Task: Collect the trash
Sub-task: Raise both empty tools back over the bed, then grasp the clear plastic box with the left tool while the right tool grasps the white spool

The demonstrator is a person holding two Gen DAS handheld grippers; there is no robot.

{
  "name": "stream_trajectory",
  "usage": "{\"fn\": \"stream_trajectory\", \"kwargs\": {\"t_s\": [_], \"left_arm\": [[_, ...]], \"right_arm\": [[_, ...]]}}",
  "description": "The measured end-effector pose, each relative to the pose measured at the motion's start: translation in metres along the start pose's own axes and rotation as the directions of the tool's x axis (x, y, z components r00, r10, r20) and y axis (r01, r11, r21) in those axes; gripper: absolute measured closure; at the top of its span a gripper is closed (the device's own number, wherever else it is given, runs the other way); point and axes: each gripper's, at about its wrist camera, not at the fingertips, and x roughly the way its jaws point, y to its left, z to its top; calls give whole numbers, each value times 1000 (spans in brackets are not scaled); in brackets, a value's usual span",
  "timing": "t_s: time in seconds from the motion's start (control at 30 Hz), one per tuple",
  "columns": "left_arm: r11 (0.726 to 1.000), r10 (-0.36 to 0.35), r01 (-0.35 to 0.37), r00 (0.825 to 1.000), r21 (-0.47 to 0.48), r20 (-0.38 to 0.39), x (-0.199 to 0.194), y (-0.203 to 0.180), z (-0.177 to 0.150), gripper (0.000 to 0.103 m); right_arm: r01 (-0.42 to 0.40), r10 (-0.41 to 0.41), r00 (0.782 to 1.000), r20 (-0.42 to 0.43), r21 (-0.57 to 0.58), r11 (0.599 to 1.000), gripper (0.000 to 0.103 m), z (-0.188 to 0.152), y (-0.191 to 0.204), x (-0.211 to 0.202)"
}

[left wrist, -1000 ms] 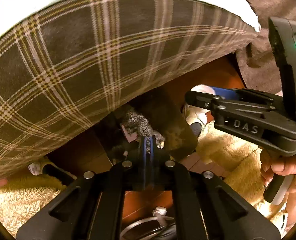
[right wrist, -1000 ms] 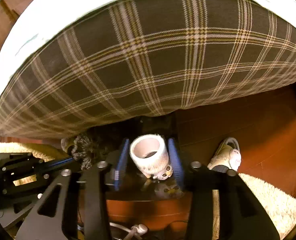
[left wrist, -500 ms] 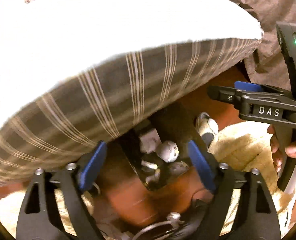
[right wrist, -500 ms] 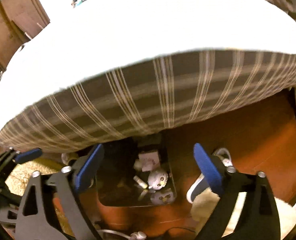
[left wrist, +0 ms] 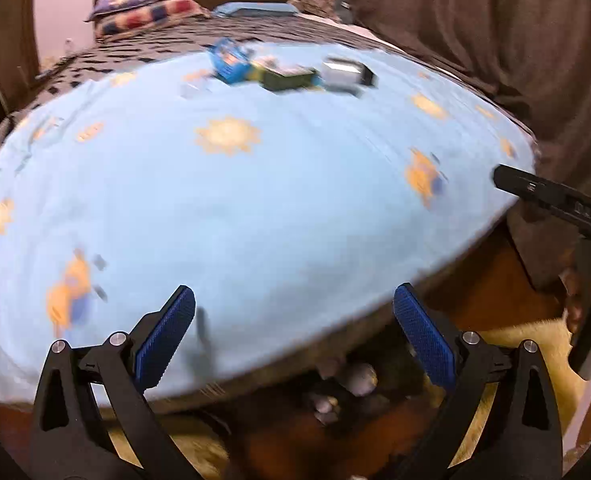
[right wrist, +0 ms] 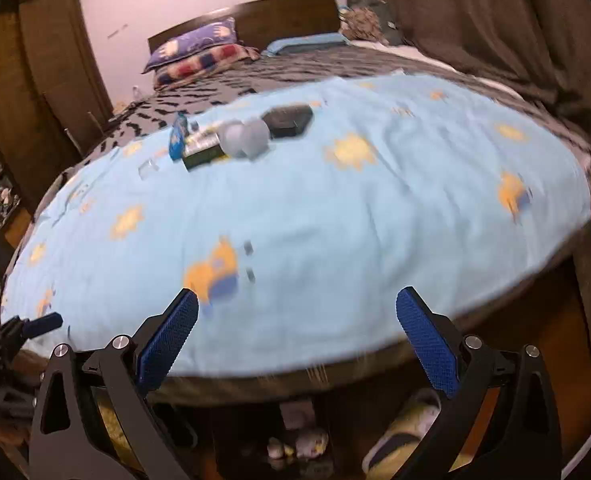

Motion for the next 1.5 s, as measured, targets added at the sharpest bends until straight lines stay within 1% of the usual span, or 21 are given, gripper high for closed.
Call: {"fn": "stream_trajectory", "kwargs": {"t_s": [0.2,0.37,0.57,0.63,0.73,0.93,1.07,1.23,1.27,1.3,1.33,1.37,1.43,1.5], "left_arm": [[998,54,-53,998,-23,29,13,30,44,9],[997,72,-71,997,-36,36,35,57,85,10],[995,88,-86,995,-48,45,63,82,128,13],[994,96,-94,994,-47,41,74,89,138,15],[994,97,-96,995,-42,26,94,96,154,22],[993,106,-105,994,-49,13,128,110,180,29],[994,102,-102,995,-41,-5,148,115,191,34],[996,84,-84,996,-33,-21,165,118,200,41],[996,83,-83,996,-32,-19,166,118,202,46],[996,81,-81,997,-31,-19,167,119,203,49],[997,75,-76,997,-29,-18,168,119,204,56],[997,74,-75,997,-27,-19,169,119,205,63],[997,74,-75,997,-19,-17,168,118,206,64],[997,76,-77,997,-6,-15,166,116,204,64]], "right_arm": [[-18,19,1000,13,-65,998,3,46,27,30],[-28,29,999,16,-50,998,3,79,38,62],[-39,39,999,13,-34,999,3,105,49,99],[-32,32,999,3,-42,999,3,110,53,109],[-27,26,1000,-13,-51,998,3,115,56,124],[-27,27,999,-21,-42,999,3,127,61,145],[-12,11,1000,-21,-47,999,3,134,64,159],[-20,19,999,-35,-40,999,5,137,64,172],[-25,24,999,-36,-36,999,6,137,63,173],[-31,30,999,-37,-34,999,14,138,62,174],[-40,39,998,-40,-30,999,21,138,62,175],[-43,42,998,-44,-27,999,24,138,61,176],[-46,45,998,-51,-28,999,37,138,61,177],[-43,41,998,-49,-34,999,37,137,63,177]]}}
